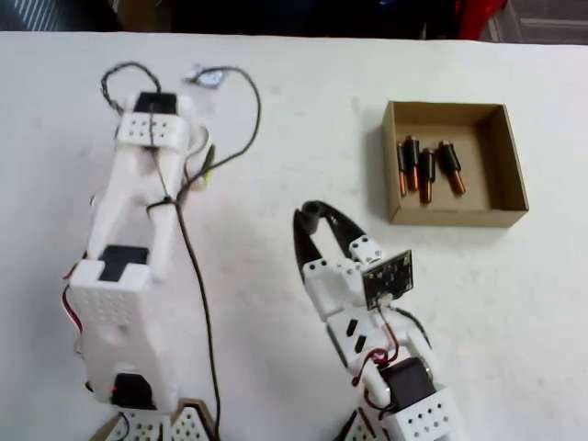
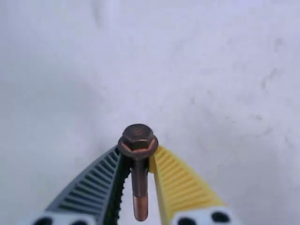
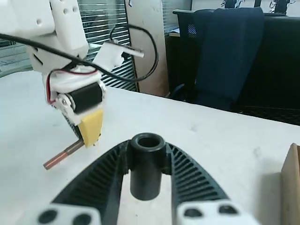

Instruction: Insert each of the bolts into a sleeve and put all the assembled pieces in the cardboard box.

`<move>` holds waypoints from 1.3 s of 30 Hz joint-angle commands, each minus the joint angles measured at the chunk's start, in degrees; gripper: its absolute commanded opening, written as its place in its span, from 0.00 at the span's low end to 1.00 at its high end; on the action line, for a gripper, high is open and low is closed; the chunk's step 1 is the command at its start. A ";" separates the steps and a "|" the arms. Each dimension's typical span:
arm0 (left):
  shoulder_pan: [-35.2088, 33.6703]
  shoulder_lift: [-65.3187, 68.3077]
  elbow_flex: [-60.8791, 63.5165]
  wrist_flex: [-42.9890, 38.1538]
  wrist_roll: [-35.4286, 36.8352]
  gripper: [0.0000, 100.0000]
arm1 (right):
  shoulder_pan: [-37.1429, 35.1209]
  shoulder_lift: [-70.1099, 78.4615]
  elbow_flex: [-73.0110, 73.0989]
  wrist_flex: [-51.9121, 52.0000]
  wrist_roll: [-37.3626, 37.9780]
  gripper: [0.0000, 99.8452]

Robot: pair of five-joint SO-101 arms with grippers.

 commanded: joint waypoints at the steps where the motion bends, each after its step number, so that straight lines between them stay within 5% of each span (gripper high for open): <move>1: 3.65 -4.00 -16.00 7.47 -2.20 0.02 | 0.57 -0.57 -0.53 0.13 -0.62 0.04; 27: 13.41 -4.00 -65.76 11.43 -2.11 0.02 | 0.22 -0.57 0.97 -0.04 -0.53 0.02; 39: 18.15 -9.36 -66.90 11.52 3.25 0.02 | 0.22 -0.57 0.97 -0.04 -0.44 0.02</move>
